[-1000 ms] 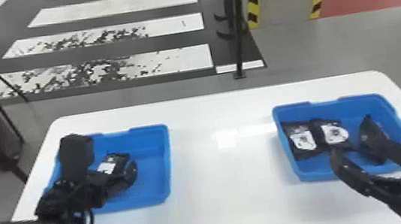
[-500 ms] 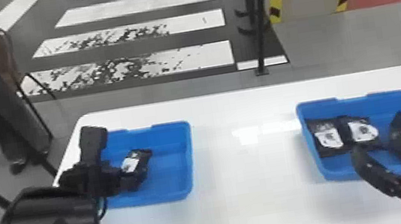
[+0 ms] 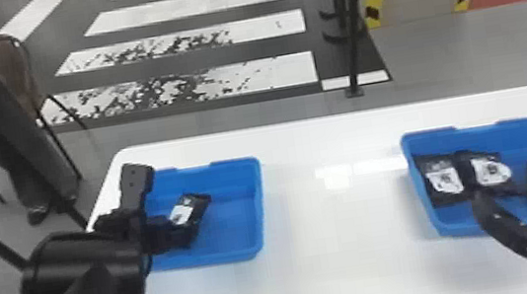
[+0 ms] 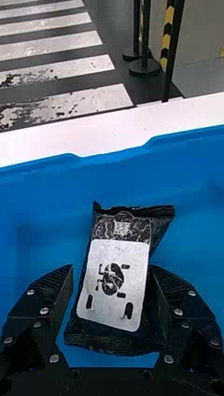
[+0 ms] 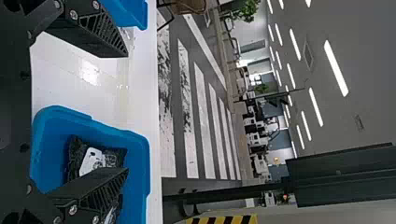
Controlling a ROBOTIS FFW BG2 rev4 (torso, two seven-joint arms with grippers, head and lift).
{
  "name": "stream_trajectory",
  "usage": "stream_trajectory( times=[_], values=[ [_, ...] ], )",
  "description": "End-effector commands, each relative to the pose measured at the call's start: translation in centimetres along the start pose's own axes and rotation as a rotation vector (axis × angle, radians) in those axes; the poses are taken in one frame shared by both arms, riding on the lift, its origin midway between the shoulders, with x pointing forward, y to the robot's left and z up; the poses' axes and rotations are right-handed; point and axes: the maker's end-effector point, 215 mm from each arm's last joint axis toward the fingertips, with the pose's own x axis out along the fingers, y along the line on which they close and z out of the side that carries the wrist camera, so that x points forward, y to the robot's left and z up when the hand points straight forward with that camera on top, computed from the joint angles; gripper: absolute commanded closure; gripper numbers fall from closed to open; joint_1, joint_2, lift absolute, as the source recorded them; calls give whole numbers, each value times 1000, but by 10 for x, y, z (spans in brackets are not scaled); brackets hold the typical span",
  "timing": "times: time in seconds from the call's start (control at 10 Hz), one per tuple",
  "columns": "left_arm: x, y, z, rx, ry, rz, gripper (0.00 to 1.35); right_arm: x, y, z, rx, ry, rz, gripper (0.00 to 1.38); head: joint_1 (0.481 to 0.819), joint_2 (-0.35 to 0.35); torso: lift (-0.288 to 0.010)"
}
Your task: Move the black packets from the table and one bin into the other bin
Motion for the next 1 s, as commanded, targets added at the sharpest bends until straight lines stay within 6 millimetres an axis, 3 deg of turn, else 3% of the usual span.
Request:
stream_trajectory(
  times=[0.0,0.1,0.2,0.4,0.5,0.7,0.9],
  values=[
    [-1,5,-10,-3,55,25,918,0,0,-1,1,0,1,160,695,132,-110],
    [-2,8,-13,5,74,41,1141,0,0,1,-1,-4,2,160,695,138,-110],
    [-2,8,-15,7,79,45,1213,1,0,2,0,-10,4,160,695,141,-110],
    [0,1,-4,20,26,20,1213,0,1,6,-2,-25,8,160,695,146,-110],
    [0,-9,14,27,-41,-16,1213,0,1,9,4,-33,11,160,695,142,-110],
    [-30,-17,58,51,-192,-27,1213,2,5,17,0,-50,18,160,695,120,-110],
    [-67,-34,85,66,-316,-49,1213,9,15,29,11,-76,46,160,695,101,-110]
  ],
)
